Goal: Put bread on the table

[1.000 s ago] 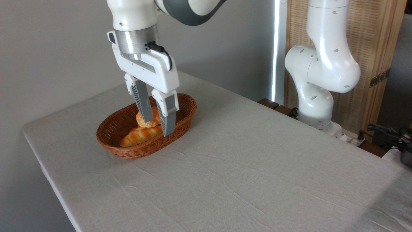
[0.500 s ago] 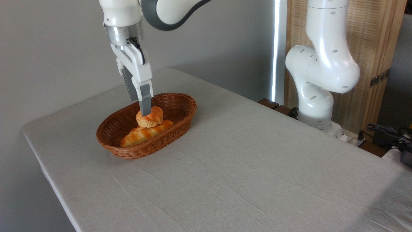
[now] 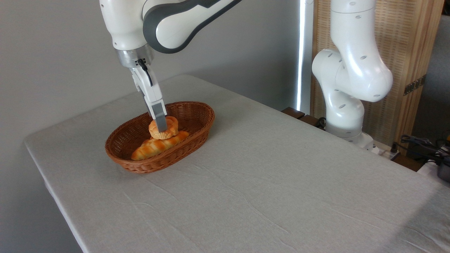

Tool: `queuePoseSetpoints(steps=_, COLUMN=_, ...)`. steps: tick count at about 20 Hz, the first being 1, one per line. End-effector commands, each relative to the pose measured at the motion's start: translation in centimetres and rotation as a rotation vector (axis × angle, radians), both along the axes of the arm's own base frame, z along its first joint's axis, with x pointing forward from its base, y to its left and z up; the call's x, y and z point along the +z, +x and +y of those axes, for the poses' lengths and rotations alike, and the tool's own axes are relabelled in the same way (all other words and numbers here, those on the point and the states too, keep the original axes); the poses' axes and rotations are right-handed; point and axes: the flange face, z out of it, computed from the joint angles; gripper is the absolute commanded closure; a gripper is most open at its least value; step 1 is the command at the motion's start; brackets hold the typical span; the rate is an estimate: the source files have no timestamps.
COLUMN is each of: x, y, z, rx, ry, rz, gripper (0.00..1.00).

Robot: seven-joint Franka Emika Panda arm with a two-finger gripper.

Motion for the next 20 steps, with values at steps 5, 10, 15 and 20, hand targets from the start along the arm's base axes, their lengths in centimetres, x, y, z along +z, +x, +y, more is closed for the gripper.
queuePoseSetpoints(steps=5, x=-1.6, y=0.2, z=0.1, rx=-0.035, ry=0.033, rz=0.005, gripper=0.00)
queuePoseSetpoints(steps=10, x=-3.1, y=0.8, z=0.4, rx=-0.052, ry=0.078, rz=0.010, gripper=0.00)
queuePoseSetpoints(steps=15, x=-3.4, y=1.1, z=0.3, rx=-0.051, ry=0.077, rz=0.013, gripper=0.00)
queuePoseSetpoints(steps=20, x=-3.4, y=1.2, z=0.4, rx=-0.062, ry=0.093, rz=0.004, gripper=0.35)
